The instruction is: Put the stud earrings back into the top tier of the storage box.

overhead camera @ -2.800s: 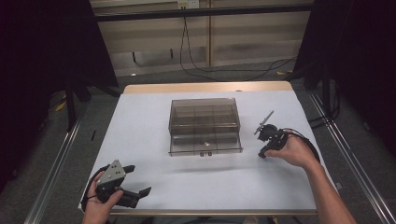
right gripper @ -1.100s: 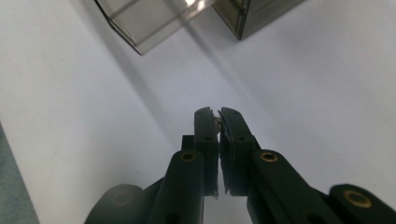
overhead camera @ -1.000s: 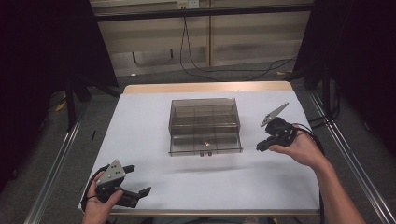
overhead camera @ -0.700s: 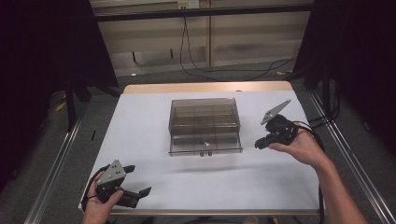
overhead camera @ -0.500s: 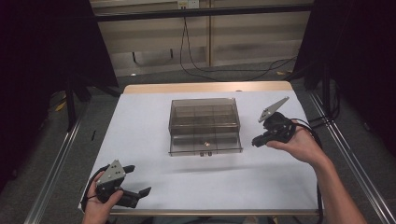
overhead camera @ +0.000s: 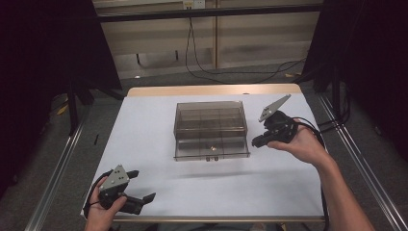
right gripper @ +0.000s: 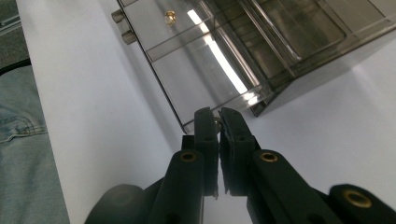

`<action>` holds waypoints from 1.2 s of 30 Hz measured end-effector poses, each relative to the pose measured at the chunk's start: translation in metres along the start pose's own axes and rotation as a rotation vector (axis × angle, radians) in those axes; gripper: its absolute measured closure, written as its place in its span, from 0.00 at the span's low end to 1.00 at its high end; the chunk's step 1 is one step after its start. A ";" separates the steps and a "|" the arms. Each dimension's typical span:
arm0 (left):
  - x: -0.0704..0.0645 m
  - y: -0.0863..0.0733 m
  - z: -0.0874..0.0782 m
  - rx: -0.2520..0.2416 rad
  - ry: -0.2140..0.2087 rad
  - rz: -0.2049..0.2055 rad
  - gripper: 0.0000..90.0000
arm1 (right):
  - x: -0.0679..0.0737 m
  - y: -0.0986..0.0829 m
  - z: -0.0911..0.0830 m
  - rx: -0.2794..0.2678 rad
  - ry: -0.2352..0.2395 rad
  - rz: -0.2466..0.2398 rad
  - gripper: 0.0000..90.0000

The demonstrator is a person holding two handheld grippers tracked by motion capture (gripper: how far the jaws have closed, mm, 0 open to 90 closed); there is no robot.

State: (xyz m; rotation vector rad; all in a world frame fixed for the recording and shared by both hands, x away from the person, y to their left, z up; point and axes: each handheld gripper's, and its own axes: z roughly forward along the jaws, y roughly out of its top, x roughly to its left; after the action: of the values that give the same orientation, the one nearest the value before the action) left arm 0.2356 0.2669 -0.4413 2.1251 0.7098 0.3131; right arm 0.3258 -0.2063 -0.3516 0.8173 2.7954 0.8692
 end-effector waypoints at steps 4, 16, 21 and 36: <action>0.000 0.000 0.000 -0.002 0.000 -0.002 0.04 | 0.002 0.007 0.002 -0.001 0.012 -0.007 0.97; 0.000 0.000 0.000 -0.003 -0.002 0.000 0.04 | 0.010 0.029 0.009 -0.007 0.022 -0.044 0.97; 0.000 0.000 -0.001 -0.005 -0.005 -0.009 0.04 | 0.013 0.038 0.013 -0.001 0.033 -0.057 0.97; 0.000 0.000 -0.001 -0.008 -0.004 -0.009 0.04 | 0.018 0.063 0.026 0.004 0.045 -0.104 0.97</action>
State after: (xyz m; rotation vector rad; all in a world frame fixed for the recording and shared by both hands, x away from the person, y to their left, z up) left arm 0.2353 0.2676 -0.4412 2.1139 0.7145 0.3055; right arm 0.3461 -0.1404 -0.3374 0.6546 2.8497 0.8764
